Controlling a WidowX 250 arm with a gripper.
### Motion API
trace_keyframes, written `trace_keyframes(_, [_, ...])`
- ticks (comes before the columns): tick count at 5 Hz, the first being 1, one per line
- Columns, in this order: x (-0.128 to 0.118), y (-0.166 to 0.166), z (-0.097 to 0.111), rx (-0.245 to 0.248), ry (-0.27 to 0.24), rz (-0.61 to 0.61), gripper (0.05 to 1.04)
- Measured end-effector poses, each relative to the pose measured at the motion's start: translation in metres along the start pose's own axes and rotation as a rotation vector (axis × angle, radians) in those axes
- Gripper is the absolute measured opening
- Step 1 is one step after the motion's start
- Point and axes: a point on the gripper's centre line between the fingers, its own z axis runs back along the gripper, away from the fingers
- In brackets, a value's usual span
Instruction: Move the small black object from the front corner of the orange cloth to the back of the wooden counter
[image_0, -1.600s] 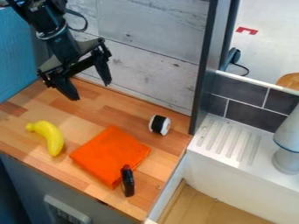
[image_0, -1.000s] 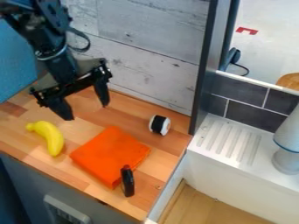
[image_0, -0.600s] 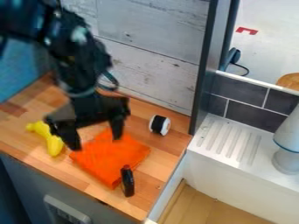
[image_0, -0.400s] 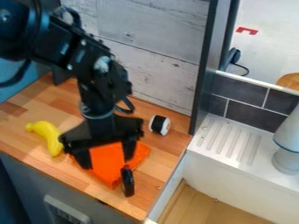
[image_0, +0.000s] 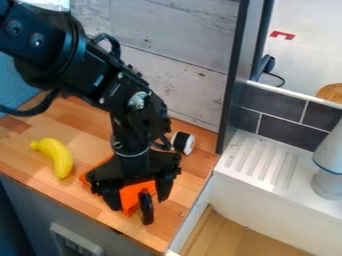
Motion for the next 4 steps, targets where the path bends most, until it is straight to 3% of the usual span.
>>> trace_keyframes(2, [-0.002, -0.006, -0.033, 0.028, 0.026, 0.012, 1.001])
trace_keyframes(3, [0.001, -0.010, -0.039, 0.029, 0.025, -0.007, 0.947])
trace_keyframes(4, [0.006, -0.015, -0.039, 0.008, 0.014, -0.017, 0.684])
